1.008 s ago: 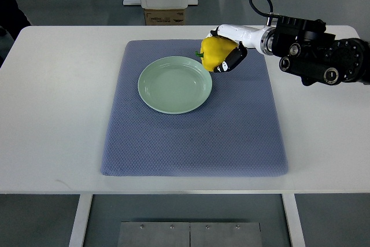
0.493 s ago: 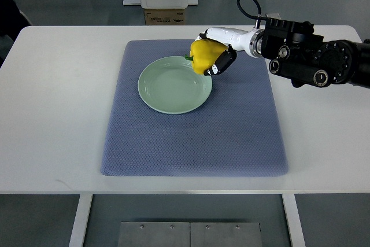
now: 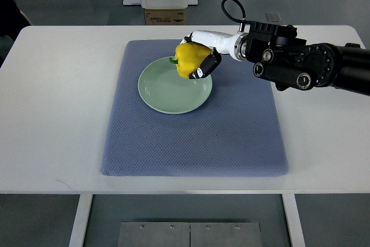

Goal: Place yellow pepper on plate with right hand
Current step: 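Carry the pepper over the green plate and lower it, then open the right hand to release the pepper onto the plate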

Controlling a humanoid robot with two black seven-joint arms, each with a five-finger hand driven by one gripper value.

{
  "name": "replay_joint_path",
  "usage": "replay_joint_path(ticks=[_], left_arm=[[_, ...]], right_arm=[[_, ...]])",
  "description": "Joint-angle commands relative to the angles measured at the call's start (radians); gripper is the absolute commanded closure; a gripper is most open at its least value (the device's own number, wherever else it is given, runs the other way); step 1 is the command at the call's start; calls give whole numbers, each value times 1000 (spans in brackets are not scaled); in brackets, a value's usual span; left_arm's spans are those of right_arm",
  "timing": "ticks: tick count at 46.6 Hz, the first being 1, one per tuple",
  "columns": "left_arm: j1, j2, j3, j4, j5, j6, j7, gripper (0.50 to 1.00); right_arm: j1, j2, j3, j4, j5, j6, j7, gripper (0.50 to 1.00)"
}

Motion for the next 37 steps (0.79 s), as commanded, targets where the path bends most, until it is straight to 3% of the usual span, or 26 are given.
replay_joint_path(ticks=[1,16,27,34,35,37], left_arm=[[0,0,0,0,1,0,-1,500],[0,0,0,0,0,0,1,500],[0,0,0,0,1,0,1,500],[0,0,0,0,1,0,1,500],[0,0,0,0,0,0,1,500],[0,0,0,0,1,-1,-1,500]], right_arm=[[-1,6,0,0,0,0,0,1000],[-51,56,7,-4,2,-12,2,1000],[-186,76,30,-170,2,-11,6,1000],[-182,76,34,-190,2,-11,8,1000],[-182,76,34,-191,3,-11,9,986],[-182,76,41,-191,8,-11,9,717]])
